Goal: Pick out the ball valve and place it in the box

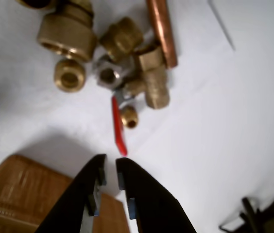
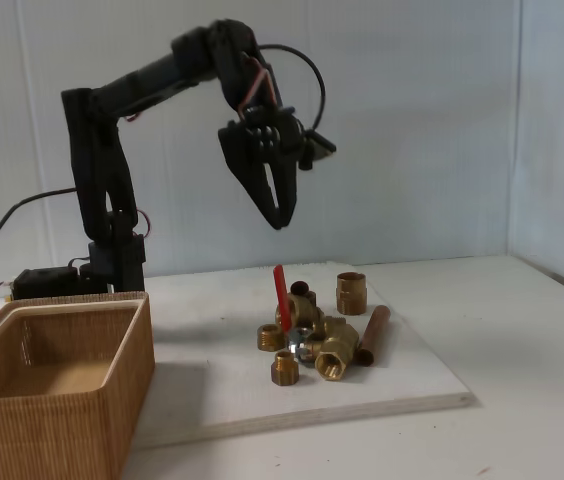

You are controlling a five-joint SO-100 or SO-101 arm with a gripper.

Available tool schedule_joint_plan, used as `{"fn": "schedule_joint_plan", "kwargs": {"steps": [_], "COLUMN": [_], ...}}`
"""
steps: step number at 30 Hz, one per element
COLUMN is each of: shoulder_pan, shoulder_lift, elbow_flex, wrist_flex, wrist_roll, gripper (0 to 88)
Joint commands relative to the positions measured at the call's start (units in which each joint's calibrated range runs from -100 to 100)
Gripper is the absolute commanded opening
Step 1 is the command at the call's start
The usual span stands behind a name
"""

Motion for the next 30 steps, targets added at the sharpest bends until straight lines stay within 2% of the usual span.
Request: {"fn": "schedule_joint_plan", "kwargs": {"steps": [1, 8, 30], "shoulder_pan": [0.3, 0.5, -0.1], "shoulder_lift": [4.6, 13.1, 20.1], "elbow_flex": [-1.0, -1.3, -0.5], "wrist_flex": [-1.2, -7.3, -11.3], "wrist_roll": [0.1, 0.0, -0.1], "gripper": [1.3, 1.3, 1.4]}}
